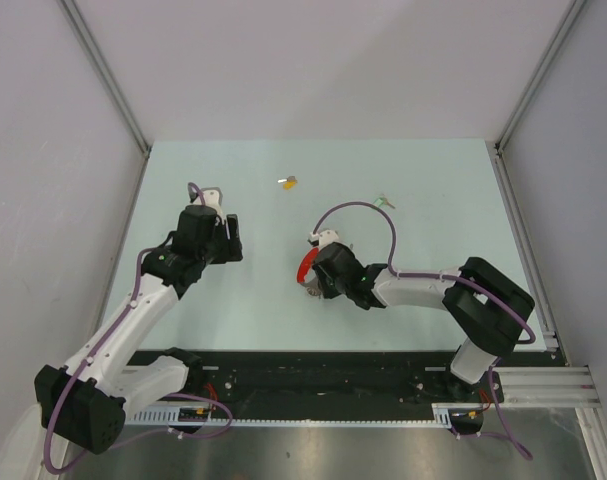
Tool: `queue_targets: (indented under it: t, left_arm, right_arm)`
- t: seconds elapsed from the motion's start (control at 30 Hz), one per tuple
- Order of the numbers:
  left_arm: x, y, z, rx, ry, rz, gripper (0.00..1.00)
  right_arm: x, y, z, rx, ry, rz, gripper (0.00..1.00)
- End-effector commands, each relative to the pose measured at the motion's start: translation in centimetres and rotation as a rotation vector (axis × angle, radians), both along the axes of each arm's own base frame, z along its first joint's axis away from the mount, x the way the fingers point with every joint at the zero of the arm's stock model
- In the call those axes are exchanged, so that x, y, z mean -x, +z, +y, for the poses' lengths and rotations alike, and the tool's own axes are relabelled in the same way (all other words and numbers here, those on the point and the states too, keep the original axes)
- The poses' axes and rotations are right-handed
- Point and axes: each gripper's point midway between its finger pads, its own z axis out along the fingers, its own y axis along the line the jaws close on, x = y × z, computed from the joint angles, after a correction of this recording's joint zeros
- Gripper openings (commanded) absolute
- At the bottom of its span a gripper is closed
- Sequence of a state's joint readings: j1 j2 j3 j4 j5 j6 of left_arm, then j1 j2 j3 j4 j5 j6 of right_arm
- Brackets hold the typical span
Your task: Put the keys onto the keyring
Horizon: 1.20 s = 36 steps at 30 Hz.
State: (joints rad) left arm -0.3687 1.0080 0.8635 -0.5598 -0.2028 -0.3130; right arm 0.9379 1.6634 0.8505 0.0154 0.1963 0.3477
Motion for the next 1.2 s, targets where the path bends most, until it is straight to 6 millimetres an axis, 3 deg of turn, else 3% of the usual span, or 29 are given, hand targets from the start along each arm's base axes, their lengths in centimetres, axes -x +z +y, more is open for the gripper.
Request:
queue_targets:
  t: [0.0,0.33,0.7,1.17]
  left_arm:
    - [-0.2,0.1,0.0,-0.002,-0.016,-0.008,0.70]
    - [-0.2,-0.1,-0.1,-0.003,-0.019,-0.001,0.70]
    - [-0.2,-0.3,-0.1,-0.004,-0.023,0.007,0.70]
    - [-0.2,-0.5,-0.2,-0.006,-0.025,0.013,0.70]
  right_arm:
    - [-0.6,0.8,0.0,-0.004,-0.039,-0.022,0.18]
    - [-0.1,0.6,-0.6,0.031,-0.028,-0.013,0.13]
    - [0.6,0.3,-0.7,0.047,-0.011,-0.006,0.16]
    - [1.1,1.3,-0.6,0.018,-0.008,-0.004,0.18]
